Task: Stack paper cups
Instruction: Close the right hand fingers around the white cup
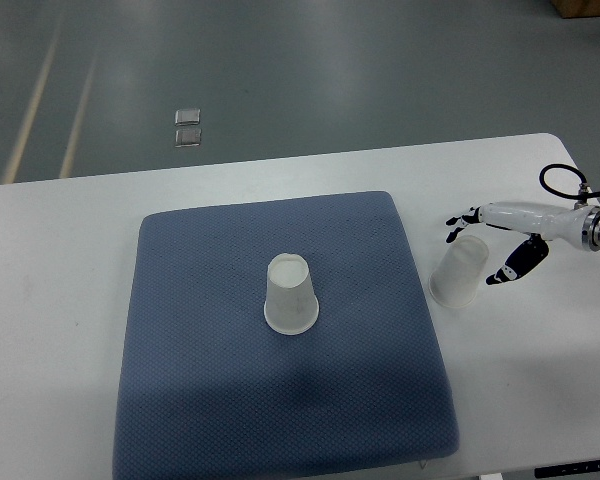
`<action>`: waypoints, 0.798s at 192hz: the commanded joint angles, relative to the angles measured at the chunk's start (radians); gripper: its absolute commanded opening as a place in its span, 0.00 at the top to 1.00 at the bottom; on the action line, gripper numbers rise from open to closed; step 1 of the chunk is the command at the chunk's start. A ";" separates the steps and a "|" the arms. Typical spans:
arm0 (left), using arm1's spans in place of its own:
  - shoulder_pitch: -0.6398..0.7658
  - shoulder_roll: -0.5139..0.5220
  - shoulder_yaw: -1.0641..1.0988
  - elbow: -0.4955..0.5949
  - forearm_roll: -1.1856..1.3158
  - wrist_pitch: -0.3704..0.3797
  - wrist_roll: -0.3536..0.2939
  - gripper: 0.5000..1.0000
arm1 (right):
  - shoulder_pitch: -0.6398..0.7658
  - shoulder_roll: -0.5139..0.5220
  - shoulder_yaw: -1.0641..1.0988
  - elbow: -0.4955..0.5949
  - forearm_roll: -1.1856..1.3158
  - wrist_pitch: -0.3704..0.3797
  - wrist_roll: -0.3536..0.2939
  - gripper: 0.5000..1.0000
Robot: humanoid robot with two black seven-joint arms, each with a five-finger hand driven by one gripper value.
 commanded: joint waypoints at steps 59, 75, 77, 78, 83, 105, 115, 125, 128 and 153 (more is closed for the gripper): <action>0.000 0.000 0.000 0.000 0.000 0.000 0.000 0.00 | 0.002 0.015 -0.003 -0.040 -0.003 -0.039 0.000 0.28; 0.000 0.000 0.000 0.000 0.000 0.000 0.000 0.00 | 0.003 0.016 -0.003 -0.039 -0.001 -0.043 0.000 0.33; 0.000 0.000 0.000 0.000 0.000 0.000 0.000 0.00 | 0.003 0.016 -0.003 -0.037 -0.001 -0.045 0.001 0.33; 0.000 0.000 0.000 0.000 0.000 0.000 0.000 0.00 | 0.003 0.016 -0.003 -0.037 -0.001 -0.045 0.001 0.33; 0.000 0.000 0.000 0.000 0.000 0.001 0.000 0.00 | 0.003 0.016 -0.003 -0.036 -0.001 -0.046 0.001 0.33; 0.000 0.000 0.000 0.000 0.000 0.000 0.000 0.00 | 0.005 0.027 -0.003 -0.028 0.000 -0.046 0.006 0.34; 0.000 0.000 0.000 0.000 0.000 0.000 0.000 0.00 | 0.005 0.029 -0.003 -0.026 0.000 -0.046 0.006 0.35; 0.000 0.000 0.000 0.000 0.000 0.000 0.000 0.00 | 0.003 0.030 -0.005 -0.026 0.000 -0.046 0.007 0.35; 0.000 0.000 -0.002 0.000 0.000 0.000 0.000 0.00 | 0.005 0.030 -0.005 -0.026 0.000 -0.046 0.007 0.35; 0.000 0.000 0.000 0.000 0.000 0.000 0.000 0.00 | 0.005 0.030 -0.005 -0.022 -0.001 -0.040 0.009 0.35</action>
